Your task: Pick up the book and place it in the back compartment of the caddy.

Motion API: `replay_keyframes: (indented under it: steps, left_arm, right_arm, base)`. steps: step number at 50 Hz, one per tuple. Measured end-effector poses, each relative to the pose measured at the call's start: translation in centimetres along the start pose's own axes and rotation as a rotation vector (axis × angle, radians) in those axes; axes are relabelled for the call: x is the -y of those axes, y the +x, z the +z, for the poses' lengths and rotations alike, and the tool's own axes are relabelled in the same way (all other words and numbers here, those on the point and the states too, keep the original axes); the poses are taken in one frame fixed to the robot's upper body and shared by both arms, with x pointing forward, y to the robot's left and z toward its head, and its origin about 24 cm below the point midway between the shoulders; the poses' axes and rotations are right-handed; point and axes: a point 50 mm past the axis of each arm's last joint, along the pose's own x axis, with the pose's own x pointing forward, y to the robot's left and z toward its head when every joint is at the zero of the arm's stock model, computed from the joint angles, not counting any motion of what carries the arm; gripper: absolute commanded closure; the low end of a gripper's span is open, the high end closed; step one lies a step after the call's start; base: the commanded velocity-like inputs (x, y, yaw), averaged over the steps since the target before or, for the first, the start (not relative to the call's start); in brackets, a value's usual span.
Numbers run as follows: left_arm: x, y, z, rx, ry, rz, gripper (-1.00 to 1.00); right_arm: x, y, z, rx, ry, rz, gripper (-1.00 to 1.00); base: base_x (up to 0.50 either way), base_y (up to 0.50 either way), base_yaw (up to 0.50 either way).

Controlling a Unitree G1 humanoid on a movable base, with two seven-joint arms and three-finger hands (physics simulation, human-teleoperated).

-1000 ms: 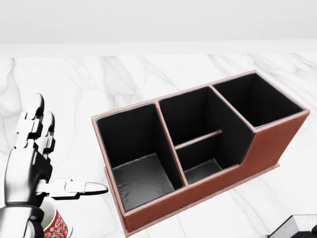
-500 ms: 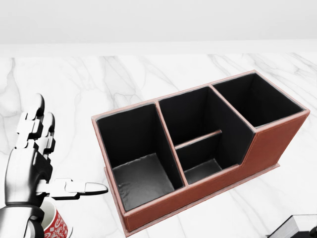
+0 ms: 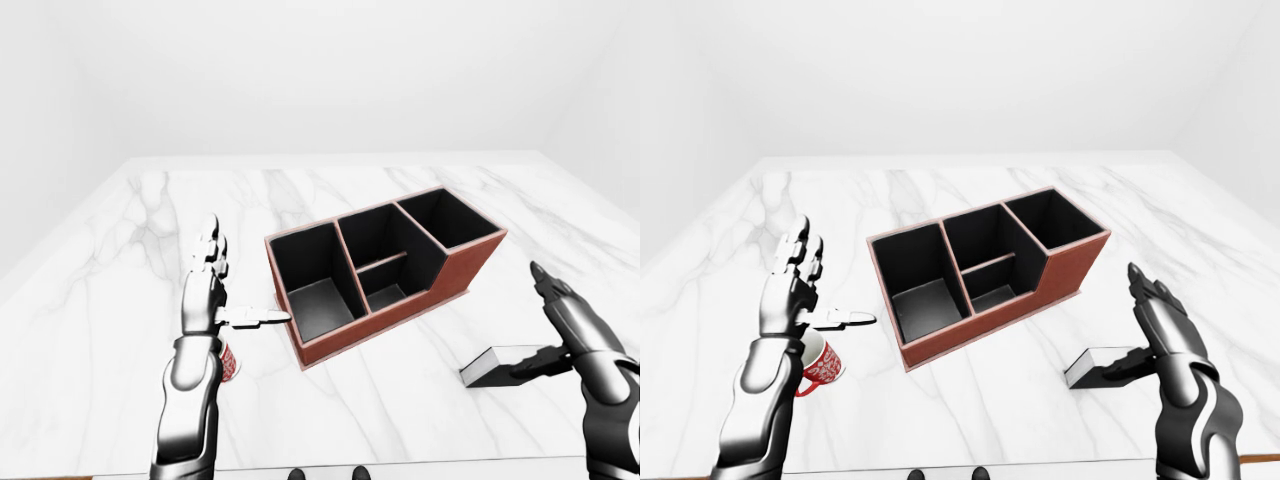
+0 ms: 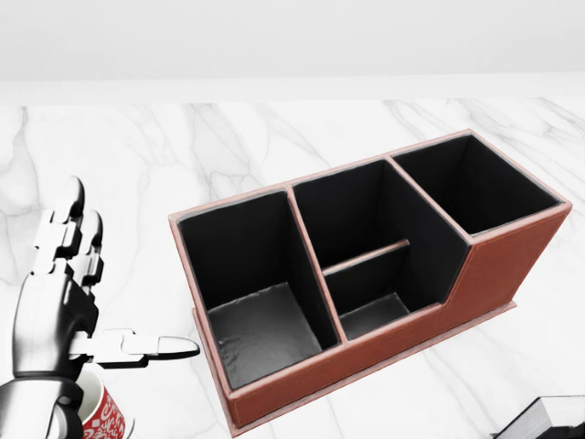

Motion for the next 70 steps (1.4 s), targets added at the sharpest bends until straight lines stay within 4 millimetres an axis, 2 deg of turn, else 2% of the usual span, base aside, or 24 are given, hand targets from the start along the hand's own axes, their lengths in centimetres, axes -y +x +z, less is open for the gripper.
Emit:
replay_keyframes:
  steps: [63,64,65,66,70]
  left_arm:
    - [-0.1,0.1,-0.5,-0.021,0.009,0.008,-1.00]
    - [-0.1,0.1,-0.5,-0.021,0.010,0.008,-1.00]
    - [-0.1,0.1,-0.5,-0.021,0.010,0.008,-1.00]
    - [-0.1,0.1,-0.5,-0.021,0.010,0.008,-1.00]
    - [-0.1,0.1,-0.5,-0.020,0.011,0.009,-1.00]
  right_arm:
    - [-3.5,0.9,-1.5,-0.030,-0.069,0.100,-1.00]
    - [-3.6,0.9,-1.6,-0.030,-0.071,0.102,-0.84]
    - [-3.6,0.9,-1.6,-0.030,-0.072,0.103,0.37]
    - [-3.6,0.9,-1.6,-0.030,-0.074,0.105,1.00]
    - [-3.7,0.8,-1.7,-0.024,-0.087,0.106,1.00]
  base:
    - [0.00,0.00,0.00]
    - [0.00,0.00,0.00]
    - [0.00,0.00,0.00]
    - [0.00,0.00,0.00]
    - [0.00,0.00,0.00]
